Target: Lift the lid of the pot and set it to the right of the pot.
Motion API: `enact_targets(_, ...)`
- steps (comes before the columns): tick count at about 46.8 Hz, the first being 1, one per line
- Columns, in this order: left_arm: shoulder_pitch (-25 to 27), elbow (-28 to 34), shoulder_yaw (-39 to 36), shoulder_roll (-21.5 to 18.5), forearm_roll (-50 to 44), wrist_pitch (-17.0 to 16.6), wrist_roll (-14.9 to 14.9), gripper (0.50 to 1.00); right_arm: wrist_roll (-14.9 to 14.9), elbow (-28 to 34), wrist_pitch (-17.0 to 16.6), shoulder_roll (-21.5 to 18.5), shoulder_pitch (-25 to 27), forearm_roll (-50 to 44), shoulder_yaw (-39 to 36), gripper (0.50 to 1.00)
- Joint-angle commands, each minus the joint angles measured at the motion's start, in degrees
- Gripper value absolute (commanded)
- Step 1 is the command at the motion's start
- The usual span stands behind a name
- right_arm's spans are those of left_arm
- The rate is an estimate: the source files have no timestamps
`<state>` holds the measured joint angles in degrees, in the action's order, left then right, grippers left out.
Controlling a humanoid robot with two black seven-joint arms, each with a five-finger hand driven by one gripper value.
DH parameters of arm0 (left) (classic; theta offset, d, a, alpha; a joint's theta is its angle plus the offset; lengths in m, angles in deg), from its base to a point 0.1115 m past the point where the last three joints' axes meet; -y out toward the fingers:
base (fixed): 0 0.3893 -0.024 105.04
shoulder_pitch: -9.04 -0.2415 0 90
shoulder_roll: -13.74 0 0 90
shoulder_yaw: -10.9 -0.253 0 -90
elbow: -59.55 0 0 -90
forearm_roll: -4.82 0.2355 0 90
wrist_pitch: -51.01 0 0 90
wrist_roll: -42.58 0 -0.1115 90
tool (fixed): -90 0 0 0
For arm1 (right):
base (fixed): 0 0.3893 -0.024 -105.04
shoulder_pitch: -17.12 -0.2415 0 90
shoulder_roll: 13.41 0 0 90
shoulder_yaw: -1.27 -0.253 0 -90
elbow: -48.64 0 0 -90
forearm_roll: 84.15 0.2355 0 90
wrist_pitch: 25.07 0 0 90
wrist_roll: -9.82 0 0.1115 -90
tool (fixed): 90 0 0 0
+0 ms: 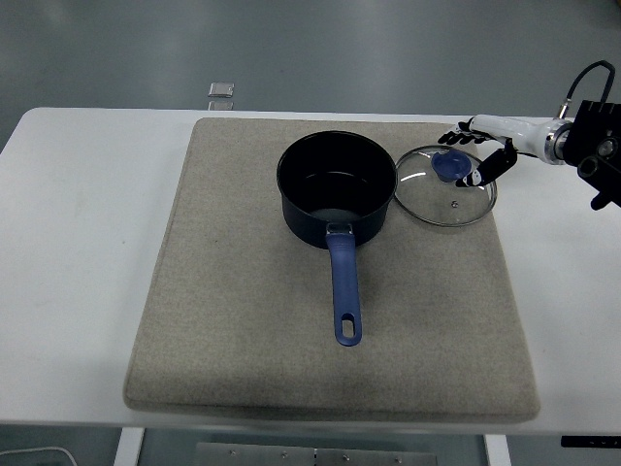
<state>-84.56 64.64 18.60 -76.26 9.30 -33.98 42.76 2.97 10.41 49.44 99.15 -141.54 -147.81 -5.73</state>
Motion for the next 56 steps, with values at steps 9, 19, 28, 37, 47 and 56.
enact_targets(9, 0.0, 0.0, 0.03, 0.0, 0.0, 0.0, 0.0, 1.0, -0.35, -0.7, -3.13, 1.61, -3.32, 0.73, -1.09, 0.917)
enact_targets(19, 0.0, 0.0, -0.05, 0.0, 0.0, 0.0, 0.0, 1.0, 0.09, -0.71, -6.83, 2.31, -4.2, 13.11, -4.16, 0.917)
enact_targets(28, 0.0, 0.0, 0.03, 0.0, 0.0, 0.0, 0.0, 1.0, 0.09, -0.71, -6.04, 1.79, -4.11, 26.46, -4.78, 0.919)
enact_targets(37, 0.0, 0.0, -0.05, 0.0, 0.0, 0.0, 0.0, 1.0, 0.18, -0.71, -5.95, 1.17, -2.97, 43.69, -5.83, 0.919)
enact_targets(47, 0.0, 0.0, 0.03, 0.0, 0.0, 0.0, 0.0, 1.0, 0.09, -0.35, -5.95, 0.03, -0.42, 57.93, -6.01, 0.919)
enact_targets(56, 0.0, 0.0, 0.03, 0.0, 0.0, 0.0, 0.0, 1.0, -0.52, 0.09, -5.87, -1.55, 2.04, 65.85, -6.1, 0.919)
